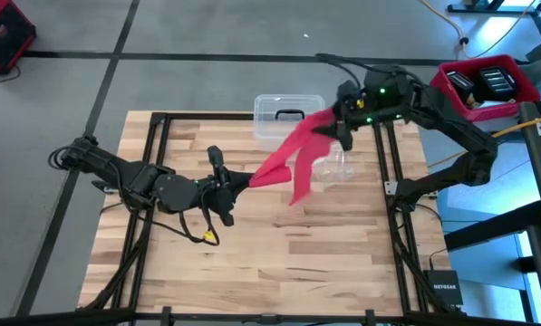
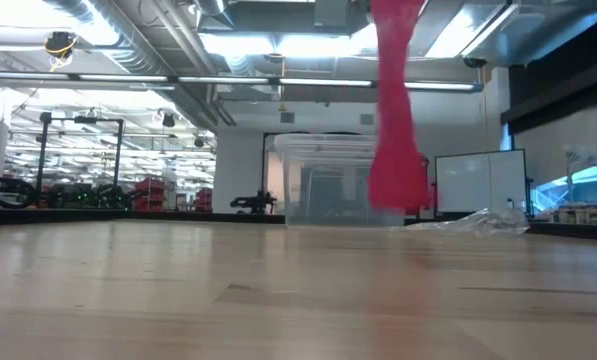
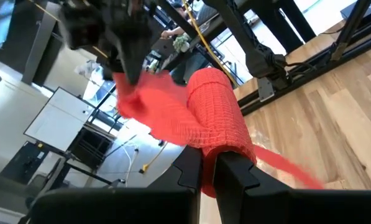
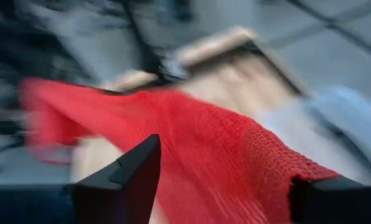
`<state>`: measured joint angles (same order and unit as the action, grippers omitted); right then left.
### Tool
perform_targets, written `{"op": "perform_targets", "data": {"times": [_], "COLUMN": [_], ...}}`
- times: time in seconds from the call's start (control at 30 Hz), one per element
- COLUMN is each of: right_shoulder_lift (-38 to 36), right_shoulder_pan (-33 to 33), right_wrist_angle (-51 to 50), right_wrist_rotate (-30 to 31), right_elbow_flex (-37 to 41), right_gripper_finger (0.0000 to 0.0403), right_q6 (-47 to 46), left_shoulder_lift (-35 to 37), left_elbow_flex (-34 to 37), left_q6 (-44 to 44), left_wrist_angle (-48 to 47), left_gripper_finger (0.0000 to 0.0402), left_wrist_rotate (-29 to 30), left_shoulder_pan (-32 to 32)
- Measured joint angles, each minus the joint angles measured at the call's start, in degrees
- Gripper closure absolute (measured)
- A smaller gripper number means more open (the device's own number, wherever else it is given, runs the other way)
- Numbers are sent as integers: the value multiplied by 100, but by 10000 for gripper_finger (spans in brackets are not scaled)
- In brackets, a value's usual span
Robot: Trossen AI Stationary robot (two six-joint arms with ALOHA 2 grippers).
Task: Roll bandage
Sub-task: Roll the red bandage
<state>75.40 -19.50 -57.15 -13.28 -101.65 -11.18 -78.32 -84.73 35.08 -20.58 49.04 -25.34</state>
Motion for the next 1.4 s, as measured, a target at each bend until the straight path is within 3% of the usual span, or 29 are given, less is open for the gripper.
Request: {"op": "perform_targets", "data": {"times": [0.1, 0.27, 0.37, 0.47, 0.6, 0.67, 0.73, 0.77, 0.8, 0.9, 0.93, 0.97, 1.07, 1.1, 1.17, 1.2, 1.27, 1.3, 1.4], "right_shoulder_lift": [128, 72, 100, 91, -95, -36, 41, 70, 58, -61, -77, -79, -56, -55, -118, -131, -120, -106, -72], "right_shoulder_pan": [-44, -81, -82, -54, 25, 111, 96, 51, 10, 28, 85, 162, 187, 178, 210, 239, 204, 199, 525], "right_wrist_angle": [-988, -1487, -1690, -1018, 611, 657, -21, -405, -647, -787, -638, -488, -481, -358, -194, -274, -350, -300, -415], "right_wrist_rotate": [-208, 495, -680, -870, 101, -467, -1454, -1522, -1228, 902, 1306, 1247, -372, -180, 806, 763, -123, -197, 349], "right_elbow_flex": [15, 54, 87, 44, 101, 101, 130, 138, 138, 136, 125, 114, 127, 129, 125, 121, 116, 116, 129], "right_gripper_finger": [171, 171, 171, 171, 171, 171, 171, 171, 171, 172, 171, 171, 172, 172, 175, 176, 177, 177, 177], "right_q6": [297, 419, 420, 344, -416, -435, -225, -34, 174, 108, -36, -53, 461, 541, 360, 252, 307, 408, 620], "left_shoulder_lift": [0, -2, -2, -2, -2, -2, -2, -2, -2, -4, -4, -4, -4, -4, -4, -4, -17, -21, -31], "left_elbow_flex": [0, 0, 0, 0, 0, 0, 0, 0, 0, 0, 0, 0, 0, 0, 0, 0, 0, 0, 0], "left_q6": [-16, -24, -66, -42, -70, -67, -67, -65, -60, -53, -62, -62, -84, -100, -107, -118, -171, -178, -145], "left_wrist_angle": [0, -3, -43, -36, -35, -37, -33, -33, -28, -33, -33, -31, -28, -26, -28, -32, -31, -37, -39], "left_gripper_finger": [385, 385, 385, 385, 385, 385, 385, 385, 385, 385, 385, 385, 385, 385, 385, 385, 385, 385, 385], "left_wrist_rotate": [2, 0, 2, -4, -12, -1, -2, -4, -13, -13, -6, 8, 3, 0, -18, -19, -15, -11, -20], "left_shoulder_pan": [6, 31, 37, 52, 77, 81, 79, 75, 70, 75, 81, 91, 105, 101, 96, 96, 107, 108, 131]}}
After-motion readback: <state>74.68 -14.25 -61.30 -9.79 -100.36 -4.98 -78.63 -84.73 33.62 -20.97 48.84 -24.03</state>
